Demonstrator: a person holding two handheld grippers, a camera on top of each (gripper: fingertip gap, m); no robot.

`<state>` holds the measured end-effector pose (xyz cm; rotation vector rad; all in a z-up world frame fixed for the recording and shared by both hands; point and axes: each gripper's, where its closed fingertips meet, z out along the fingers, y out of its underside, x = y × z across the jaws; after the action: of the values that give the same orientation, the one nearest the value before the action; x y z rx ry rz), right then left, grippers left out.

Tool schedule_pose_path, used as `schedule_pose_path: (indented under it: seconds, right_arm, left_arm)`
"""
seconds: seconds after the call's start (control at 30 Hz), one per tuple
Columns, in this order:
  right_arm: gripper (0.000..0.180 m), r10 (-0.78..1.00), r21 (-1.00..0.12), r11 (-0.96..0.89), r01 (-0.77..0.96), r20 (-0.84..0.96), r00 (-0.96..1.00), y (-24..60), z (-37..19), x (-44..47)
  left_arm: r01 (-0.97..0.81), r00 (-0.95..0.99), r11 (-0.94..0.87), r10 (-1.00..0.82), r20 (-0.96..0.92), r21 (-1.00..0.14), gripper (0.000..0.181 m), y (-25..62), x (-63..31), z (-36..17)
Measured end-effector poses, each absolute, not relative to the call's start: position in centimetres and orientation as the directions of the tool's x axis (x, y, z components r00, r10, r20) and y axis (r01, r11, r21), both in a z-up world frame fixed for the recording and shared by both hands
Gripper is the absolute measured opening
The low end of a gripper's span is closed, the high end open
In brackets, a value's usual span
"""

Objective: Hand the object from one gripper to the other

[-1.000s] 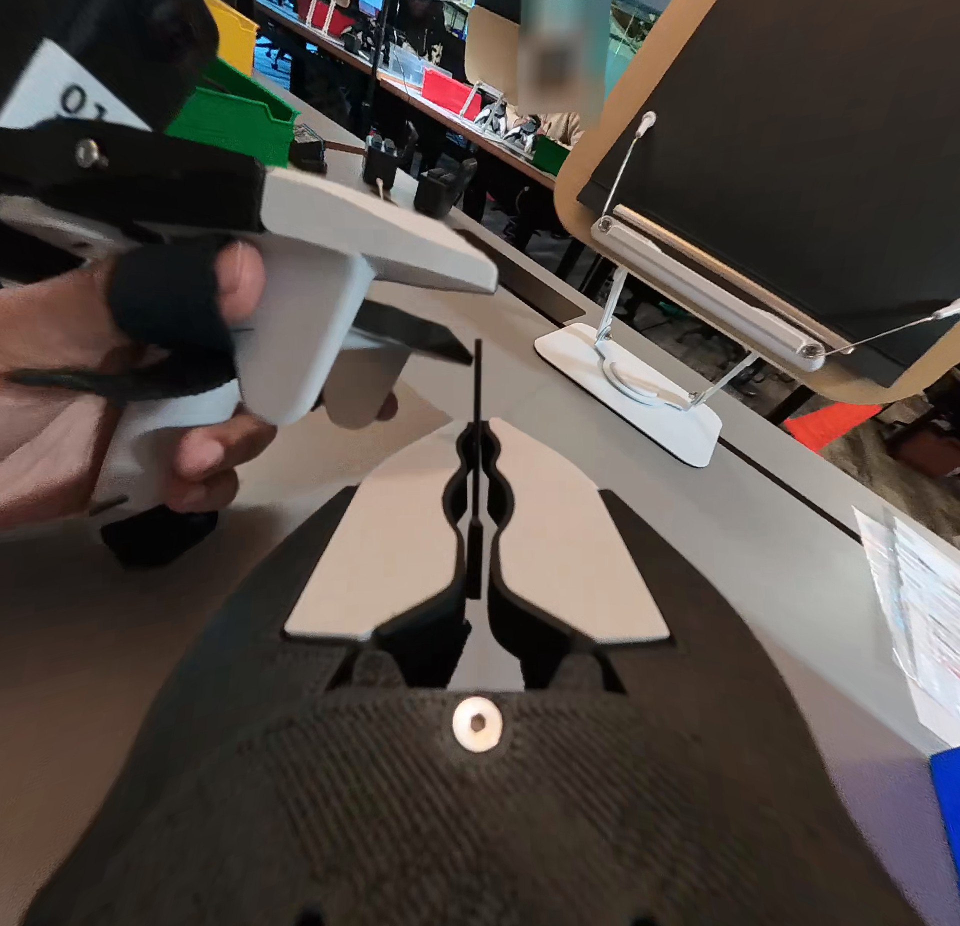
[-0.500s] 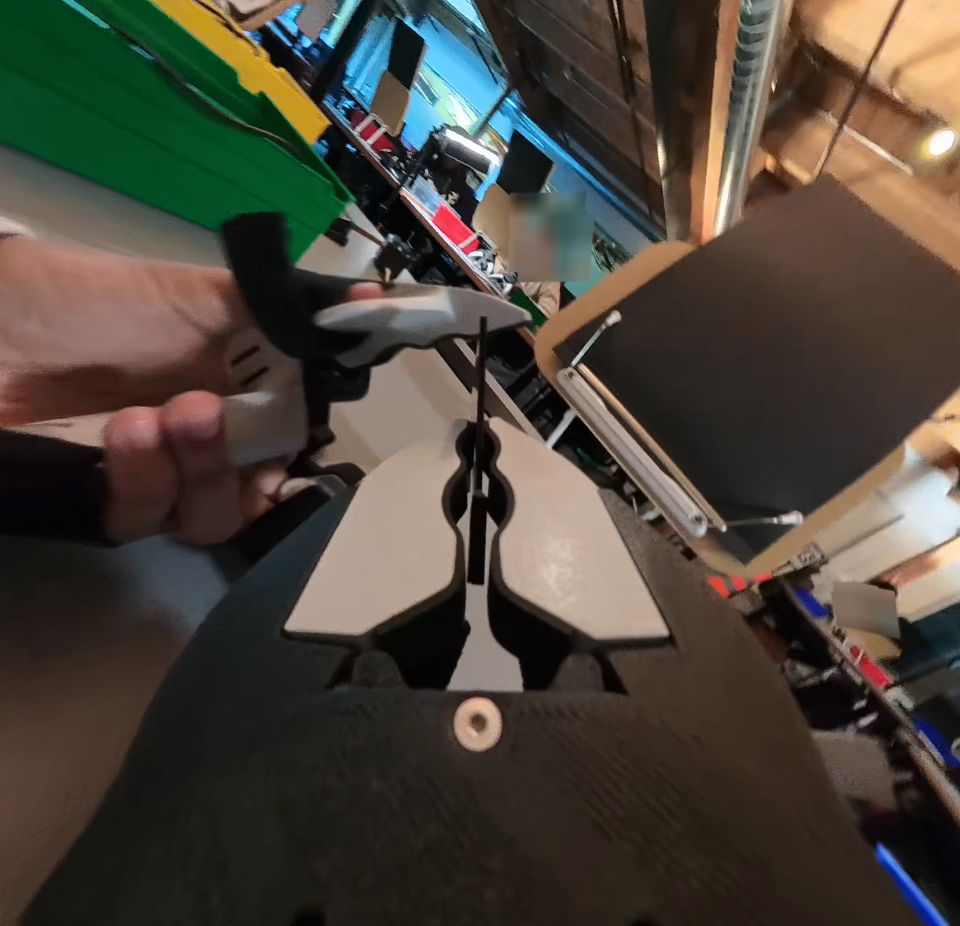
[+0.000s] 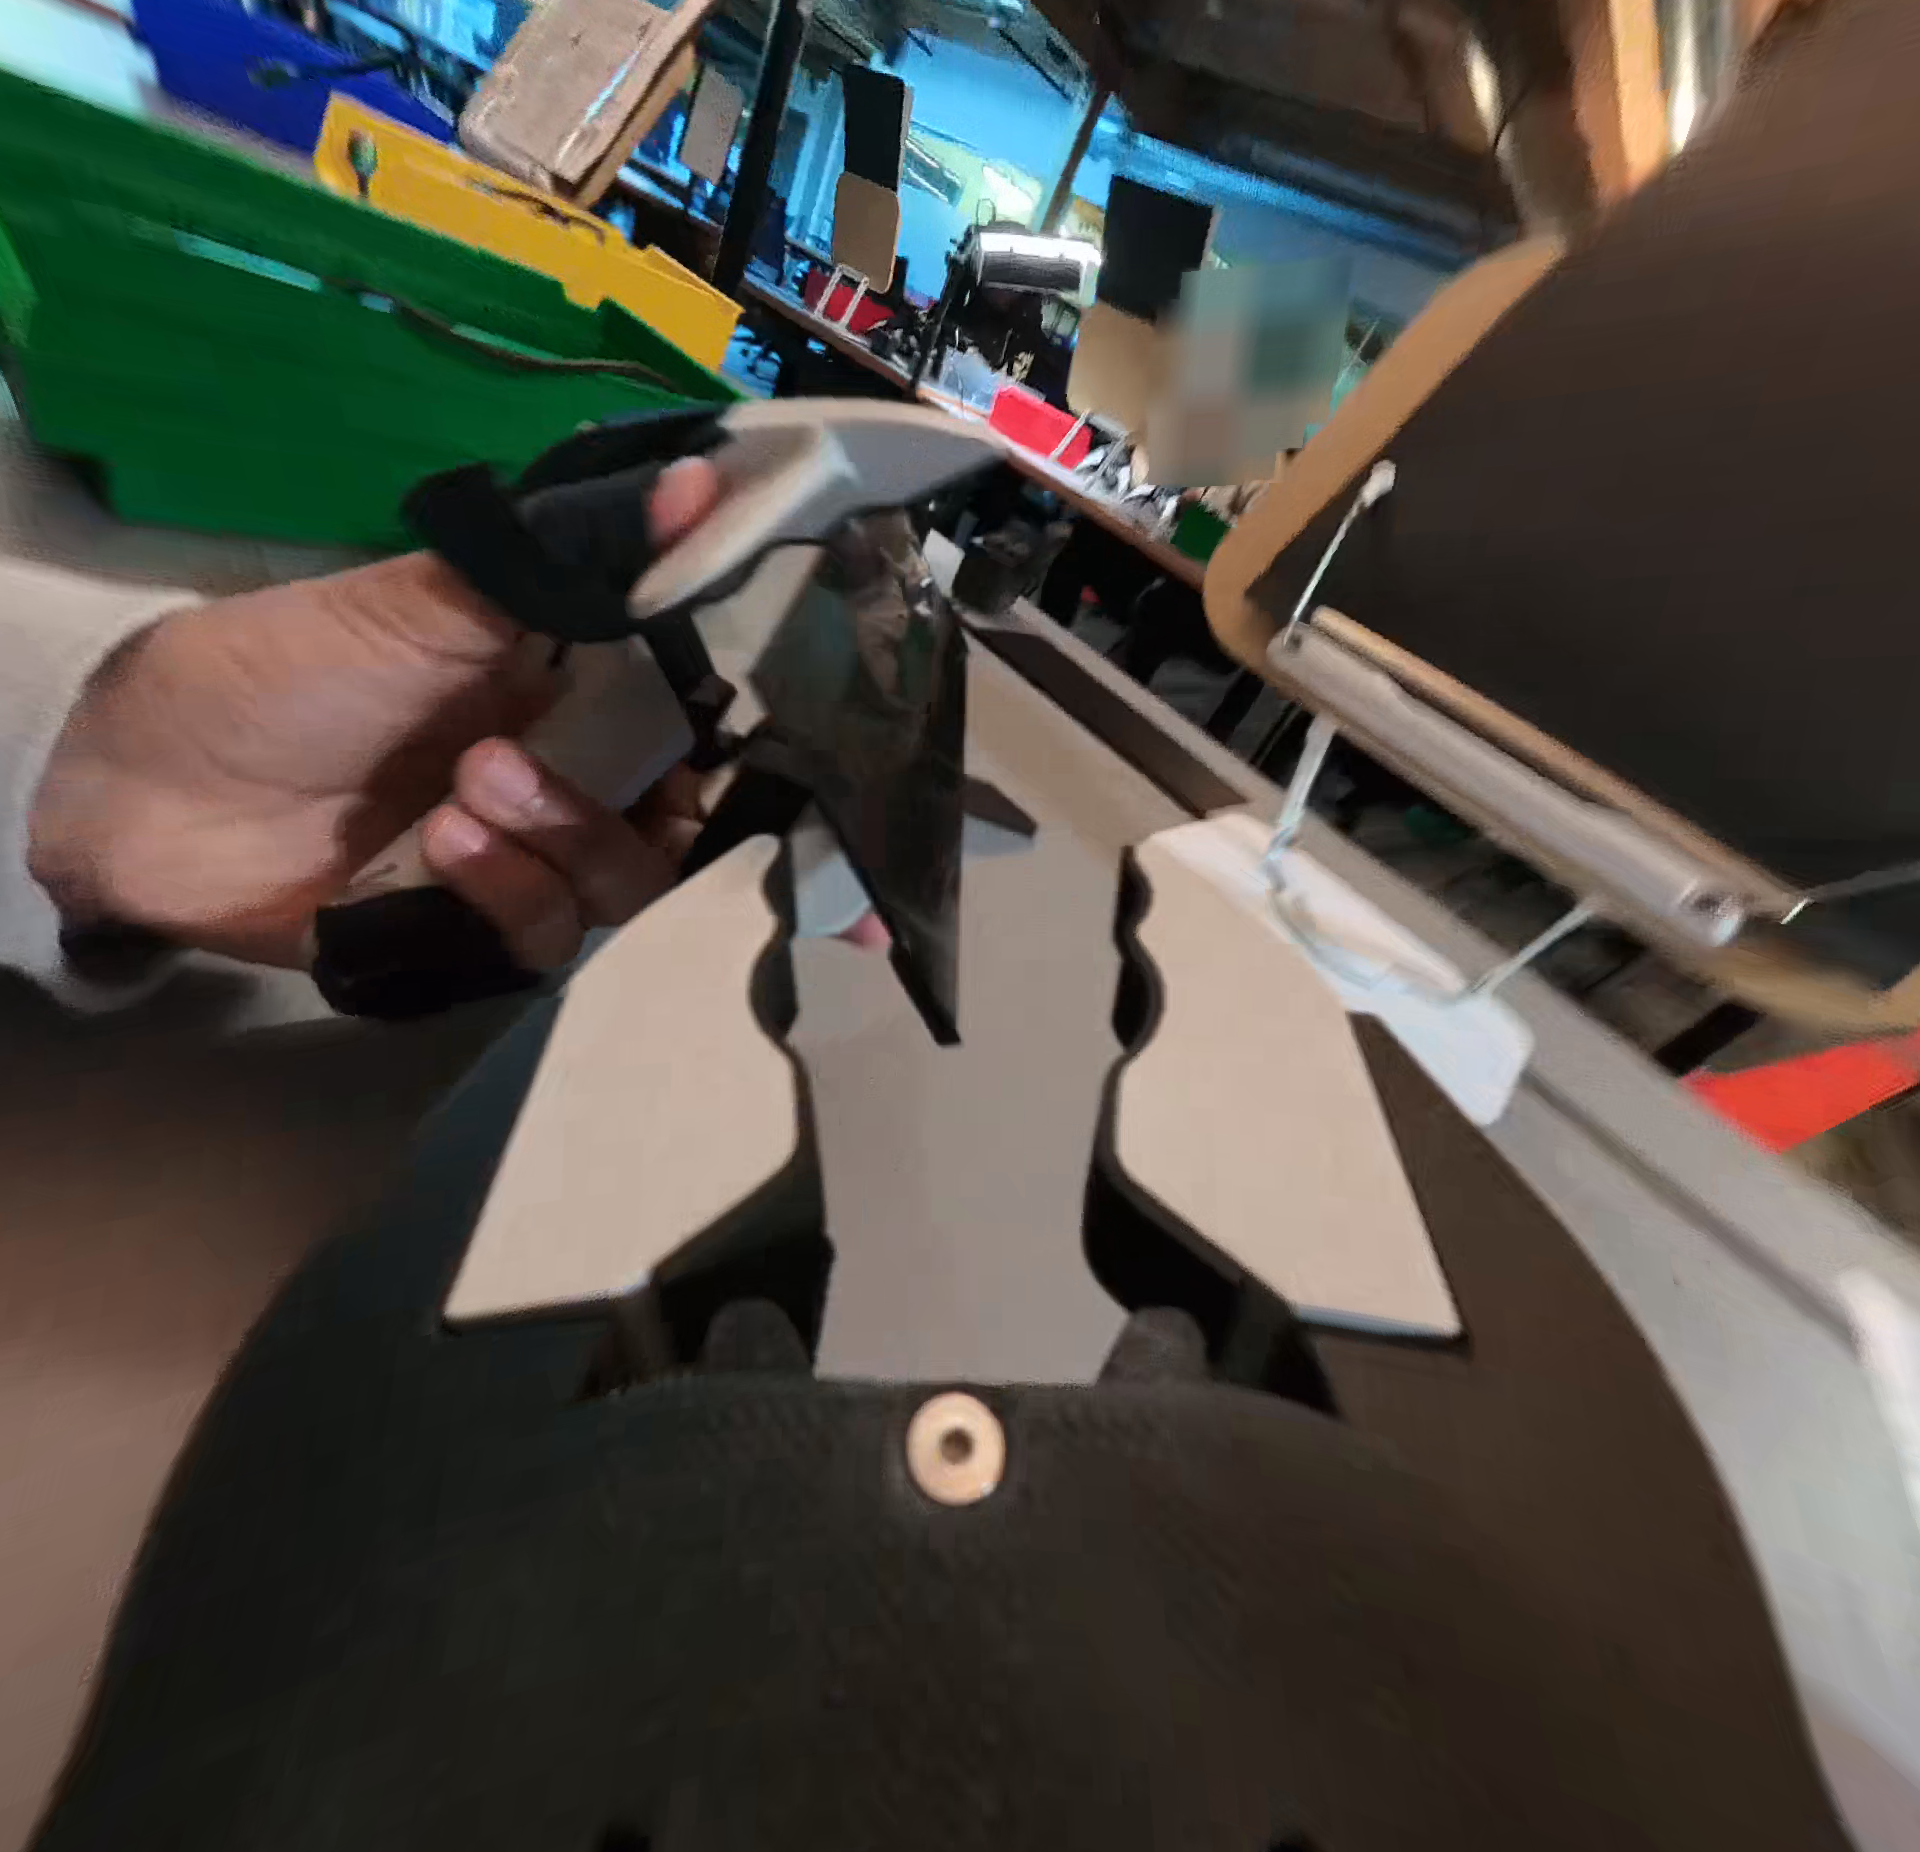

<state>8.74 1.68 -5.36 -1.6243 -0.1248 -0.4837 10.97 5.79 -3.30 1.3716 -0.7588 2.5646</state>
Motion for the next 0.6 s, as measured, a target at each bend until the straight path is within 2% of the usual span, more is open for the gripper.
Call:
schedule_pose_path:
  seconds: [0.07, 0.17, 0.23, 0.3, 0.4, 0.6]
  right_arm:
    - [0.074, -0.188, -0.975, -0.076, 0.210, 0.220, 0.957, 1.1, -5.3, 10.1]
    - [0.074, -0.084, -0.999, 0.027, -0.044, -0.046, 0.995, 0.2, -4.7, 11.2]
    - [0.078, 0.034, -0.968, 0.083, -0.236, -0.234, 0.972, -0.5, -3.9, 11.4]
    - [0.080, 0.123, -0.919, 0.115, -0.378, -0.364, 0.923, -1.1, -3.3, 11.8]
    - [0.081, 0.169, -0.872, 0.133, -0.471, -0.449, 0.878, -1.5, -3.1, 12.4]
    - [0.077, 0.208, -0.841, 0.113, -0.529, -0.500, 0.840, -0.9, -3.4, 11.7]
  left_arm:
    - [-0.304, -0.591, -0.804, -0.261, 0.763, -0.511, 0.097, 5.5, 10.8, -3.1]
    - [-0.272, -0.640, -0.649, -0.429, 0.637, -0.710, 0.097, 4.0, 10.3, -2.8]
    - [-0.281, -0.665, -0.551, -0.478, 0.573, -0.786, 0.074, 3.0, 9.9, -3.1]
    - [-0.248, -0.674, -0.509, -0.520, 0.524, -0.824, 0.050, 2.6, 9.8, -3.1]
    - [-0.185, -0.653, -0.500, -0.581, 0.486, -0.846, 0.015, 3.4, 9.6, -3.3]
    - [-0.120, -0.657, -0.506, -0.605, 0.451, -0.854, 0.003, 4.4, 9.2, -2.3]
